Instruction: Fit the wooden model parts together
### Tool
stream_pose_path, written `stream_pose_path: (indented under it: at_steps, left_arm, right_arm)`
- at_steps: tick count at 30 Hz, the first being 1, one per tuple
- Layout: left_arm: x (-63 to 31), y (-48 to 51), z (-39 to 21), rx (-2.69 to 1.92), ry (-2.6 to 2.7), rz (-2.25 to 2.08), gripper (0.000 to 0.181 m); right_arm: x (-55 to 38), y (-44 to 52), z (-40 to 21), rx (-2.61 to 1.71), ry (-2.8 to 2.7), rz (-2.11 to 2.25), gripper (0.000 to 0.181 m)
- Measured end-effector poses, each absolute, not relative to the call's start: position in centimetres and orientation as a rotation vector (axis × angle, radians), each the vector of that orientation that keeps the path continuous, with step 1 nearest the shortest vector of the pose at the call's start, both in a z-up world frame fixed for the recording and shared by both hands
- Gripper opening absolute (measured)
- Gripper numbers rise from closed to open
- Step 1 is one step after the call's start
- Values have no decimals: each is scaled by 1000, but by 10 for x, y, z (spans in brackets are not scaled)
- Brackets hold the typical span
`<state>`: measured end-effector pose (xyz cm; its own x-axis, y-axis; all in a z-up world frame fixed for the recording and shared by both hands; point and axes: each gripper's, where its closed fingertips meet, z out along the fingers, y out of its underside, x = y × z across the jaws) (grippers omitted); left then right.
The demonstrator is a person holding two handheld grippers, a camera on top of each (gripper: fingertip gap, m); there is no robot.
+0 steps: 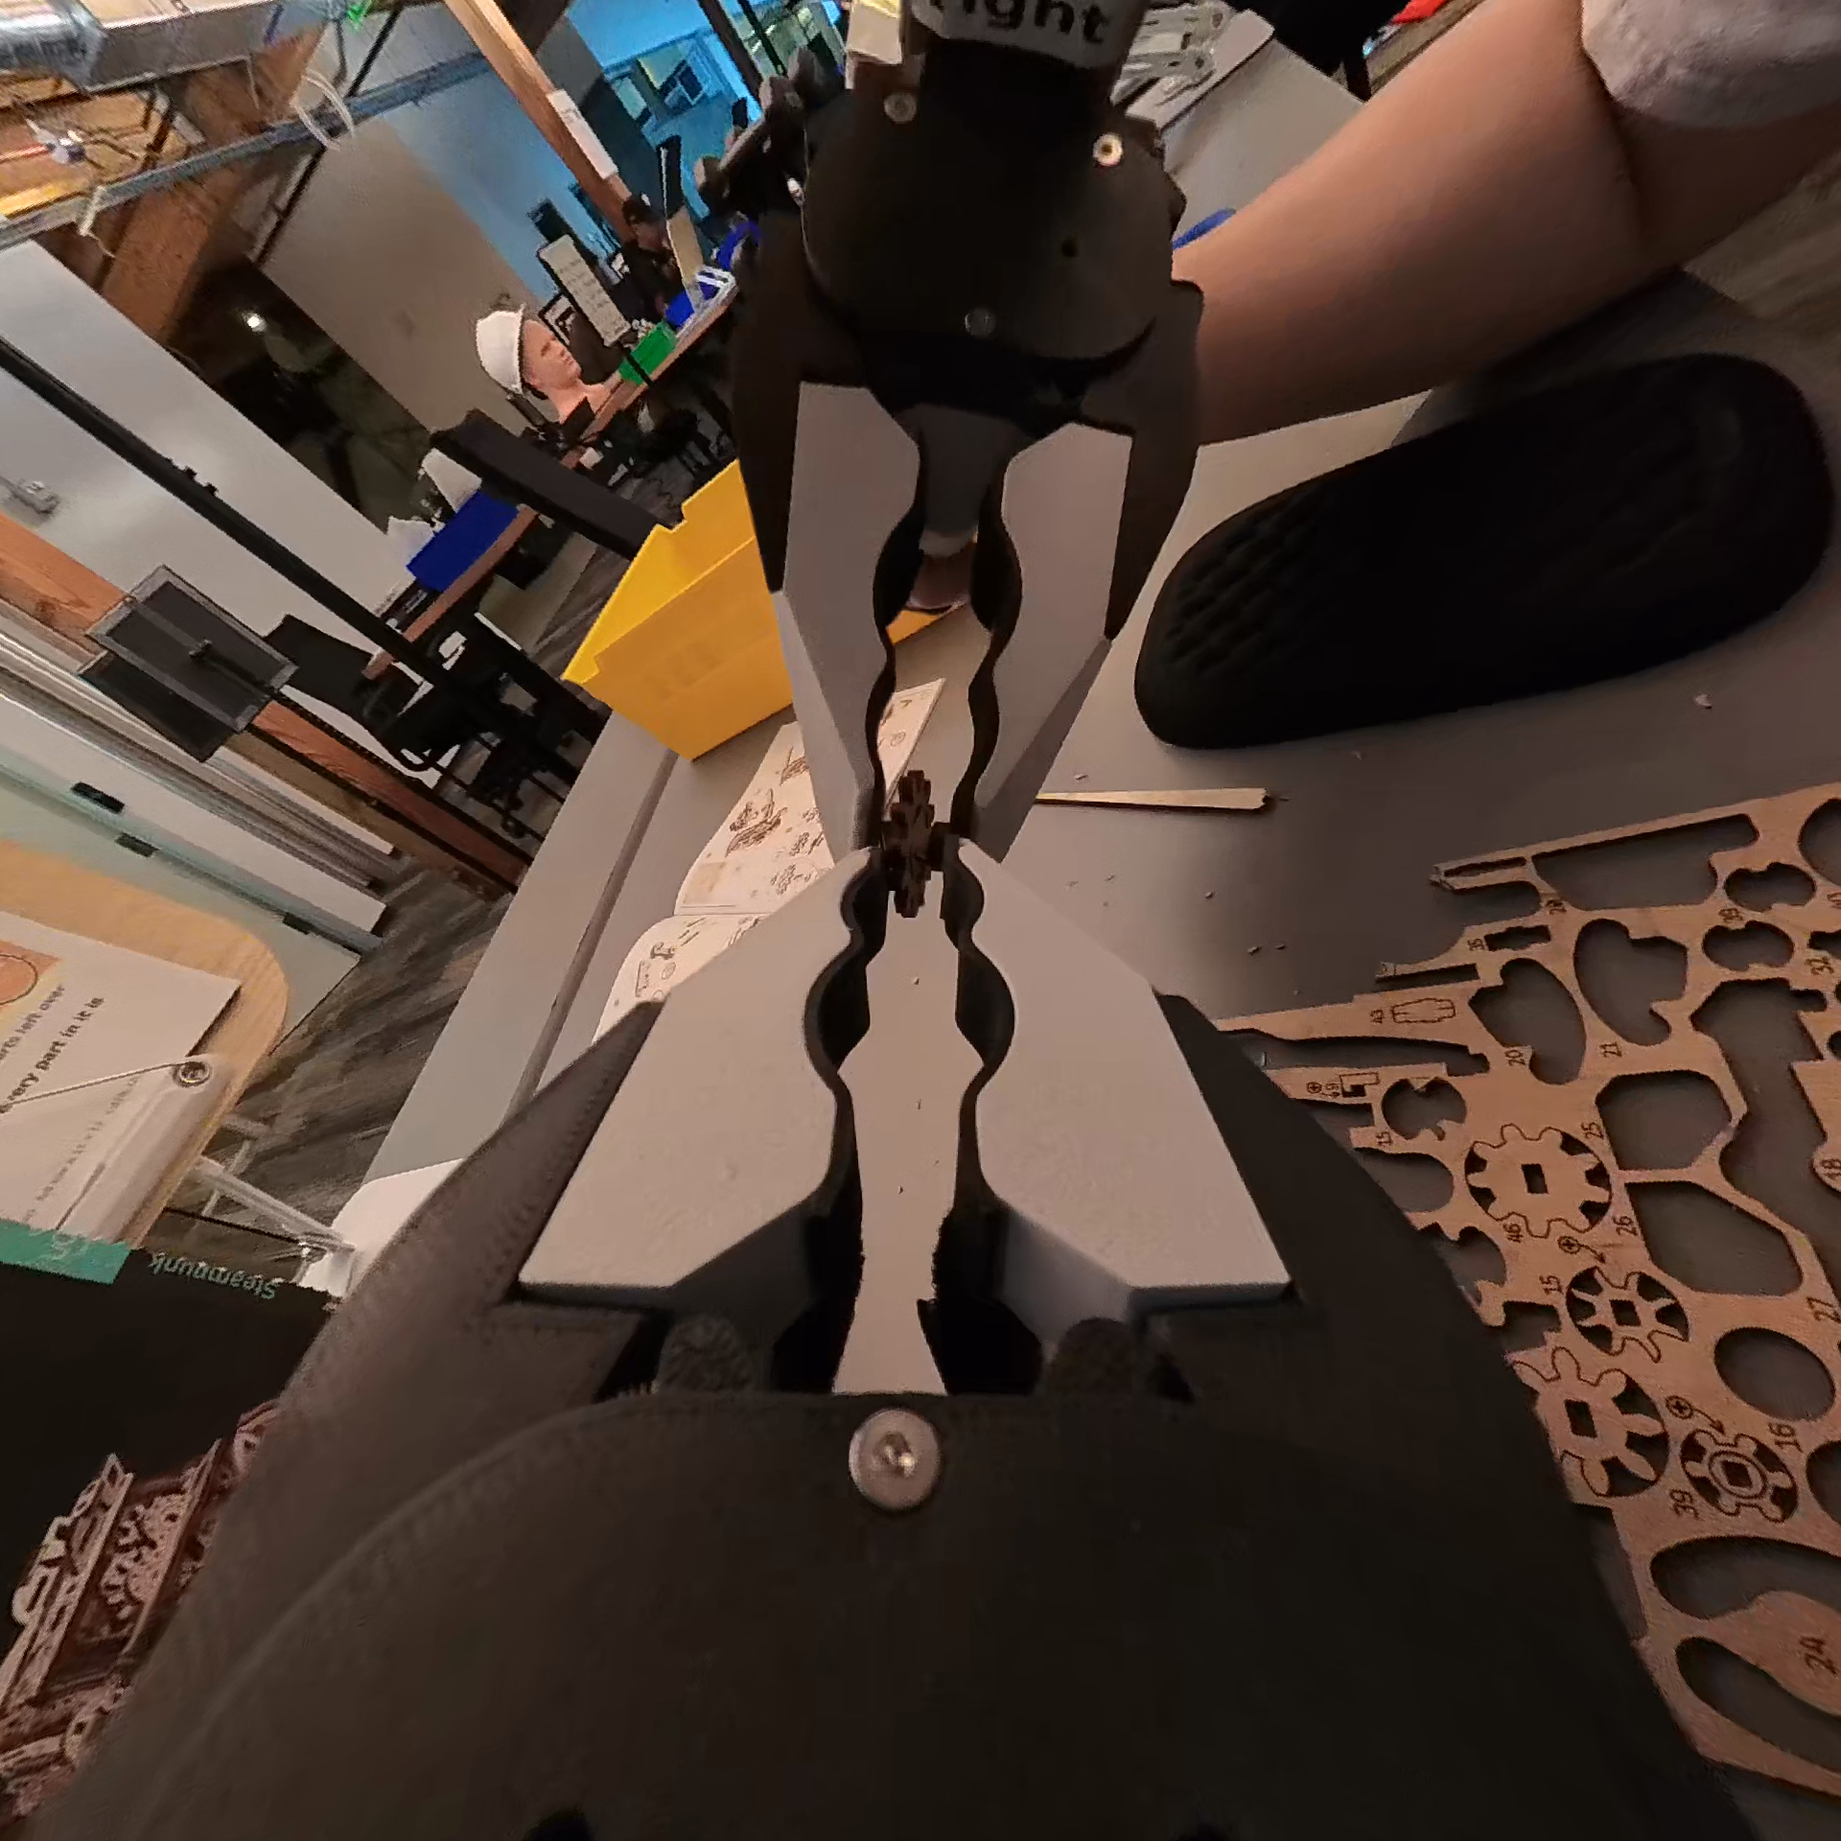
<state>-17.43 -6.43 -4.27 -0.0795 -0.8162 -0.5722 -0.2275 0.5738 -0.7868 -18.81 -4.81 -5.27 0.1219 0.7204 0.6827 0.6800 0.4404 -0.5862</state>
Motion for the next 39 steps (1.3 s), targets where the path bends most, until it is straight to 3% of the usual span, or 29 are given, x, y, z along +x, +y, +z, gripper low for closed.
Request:
stream_pose_path:
  at_steps: [14, 23, 39]
  left_arm:
    - [-177, -62, -37, -818, 1605, -498, 8]
    - [-176, -69, -36, -538, 1591, -150, 6]
    - [-178, -71, -30, -528, 1567, -188, 8]
  right_arm:
    - [-189, -44, -47, -1275, -1514, -15, 11]
    - [-191, -50, -44, -1128, -1571, 4, 14]
    - [-193, -51, -39, -1157, -1515, 65, 12]
